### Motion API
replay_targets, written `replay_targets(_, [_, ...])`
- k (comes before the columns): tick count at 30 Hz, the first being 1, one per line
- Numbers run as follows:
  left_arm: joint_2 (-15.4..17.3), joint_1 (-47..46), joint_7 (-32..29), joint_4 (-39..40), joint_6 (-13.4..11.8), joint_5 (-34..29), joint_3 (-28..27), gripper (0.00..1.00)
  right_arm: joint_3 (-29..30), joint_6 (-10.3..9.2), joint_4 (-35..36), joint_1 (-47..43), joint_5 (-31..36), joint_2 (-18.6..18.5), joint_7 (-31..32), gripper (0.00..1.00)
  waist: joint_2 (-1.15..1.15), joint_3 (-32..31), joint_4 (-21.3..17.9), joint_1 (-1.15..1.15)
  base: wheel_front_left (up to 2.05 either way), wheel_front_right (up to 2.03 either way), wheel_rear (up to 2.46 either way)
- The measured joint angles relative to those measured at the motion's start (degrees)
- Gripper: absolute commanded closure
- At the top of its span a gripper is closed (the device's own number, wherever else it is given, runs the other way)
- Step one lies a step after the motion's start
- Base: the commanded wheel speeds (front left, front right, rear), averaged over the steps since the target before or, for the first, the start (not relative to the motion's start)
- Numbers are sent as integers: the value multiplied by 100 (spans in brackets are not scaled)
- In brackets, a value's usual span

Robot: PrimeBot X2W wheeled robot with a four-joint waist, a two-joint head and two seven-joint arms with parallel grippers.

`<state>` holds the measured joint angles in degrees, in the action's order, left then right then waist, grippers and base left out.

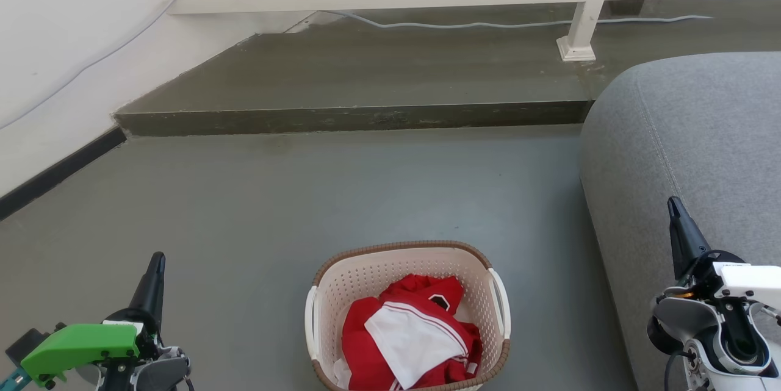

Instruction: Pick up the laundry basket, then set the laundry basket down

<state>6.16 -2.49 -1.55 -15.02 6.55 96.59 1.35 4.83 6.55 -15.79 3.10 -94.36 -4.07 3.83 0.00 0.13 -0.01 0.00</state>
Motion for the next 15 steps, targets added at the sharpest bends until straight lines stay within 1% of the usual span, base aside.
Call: replay_targets(15, [-2,-4,0,-40,8,-1,-8,100,5,0,-8,1,0,2,0,100,0,-1,0,0,0,0,0])
